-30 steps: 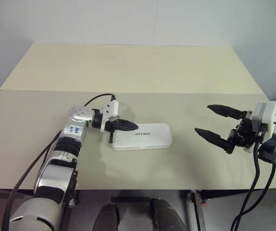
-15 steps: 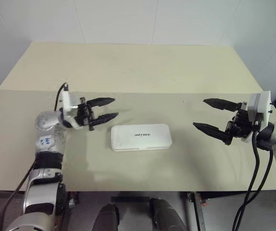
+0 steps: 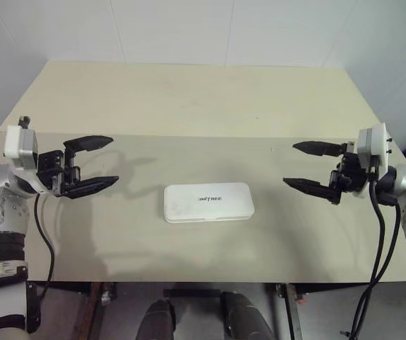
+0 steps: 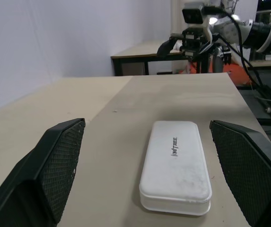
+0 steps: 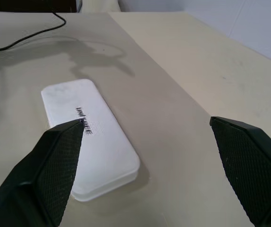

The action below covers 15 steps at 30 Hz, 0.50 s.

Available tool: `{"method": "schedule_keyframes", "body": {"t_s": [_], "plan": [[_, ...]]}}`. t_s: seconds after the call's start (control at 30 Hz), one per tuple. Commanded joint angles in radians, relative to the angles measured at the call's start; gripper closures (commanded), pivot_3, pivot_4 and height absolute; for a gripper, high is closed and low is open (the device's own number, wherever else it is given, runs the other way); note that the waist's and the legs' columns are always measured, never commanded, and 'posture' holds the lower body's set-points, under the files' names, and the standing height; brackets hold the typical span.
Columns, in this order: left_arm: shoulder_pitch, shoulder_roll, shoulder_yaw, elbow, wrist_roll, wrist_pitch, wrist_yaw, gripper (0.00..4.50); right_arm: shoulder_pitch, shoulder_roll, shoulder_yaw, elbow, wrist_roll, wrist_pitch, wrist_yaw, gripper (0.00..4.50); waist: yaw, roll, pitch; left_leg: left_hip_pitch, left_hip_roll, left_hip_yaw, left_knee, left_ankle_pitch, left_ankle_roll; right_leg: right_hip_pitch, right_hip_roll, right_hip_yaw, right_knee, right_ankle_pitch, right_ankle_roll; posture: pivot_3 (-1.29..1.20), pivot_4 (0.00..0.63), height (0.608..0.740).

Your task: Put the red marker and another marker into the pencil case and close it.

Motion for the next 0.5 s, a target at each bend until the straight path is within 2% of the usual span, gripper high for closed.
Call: {"method": "schedule_keyframes", "body": {"t_s": [0.03, 0.23, 0.5], "plan": [[0.073, 0.077, -0.01, -0.027, -0.091, 0.041, -0.112, 0.02, -0.006, -0.026, -0.018, -0.011, 0.004, -0.006, 0.016, 0.0, -0.002, 0.0, 0.0, 0.0, 0.001, 0.0, 0.0, 0.0, 0.0, 0.0, 0.0, 0.0, 0.0, 0.0, -0.001, 0.0, 0.15, 0.74], [0.171, 0.108, 0.003, -0.092, -0.153, 0.109, -0.112, 0.02, 0.001, -0.015, -0.009, -0.064, 0.014, 0.028, -0.006, 0.0, -0.002, 0.003, 0.002, -0.002, 0.002, 0.0, -0.002, -0.001, -0.002, -0.004, 0.0, -0.001, 0.002, -0.003, -0.002, 0.0, 0.15, 0.74], [0.149, 0.054, 0.005, -0.062, -0.123, 0.061, -0.112, 0.02, -0.006, -0.018, -0.025, -0.095, 0.029, 0.056, -0.024, 0.0, -0.002, 0.003, 0.002, -0.001, 0.001, 0.0, -0.001, -0.001, -0.002, -0.004, 0.0, 0.0, 0.002, -0.003, -0.002, 0.0, 0.15, 0.74]]}}
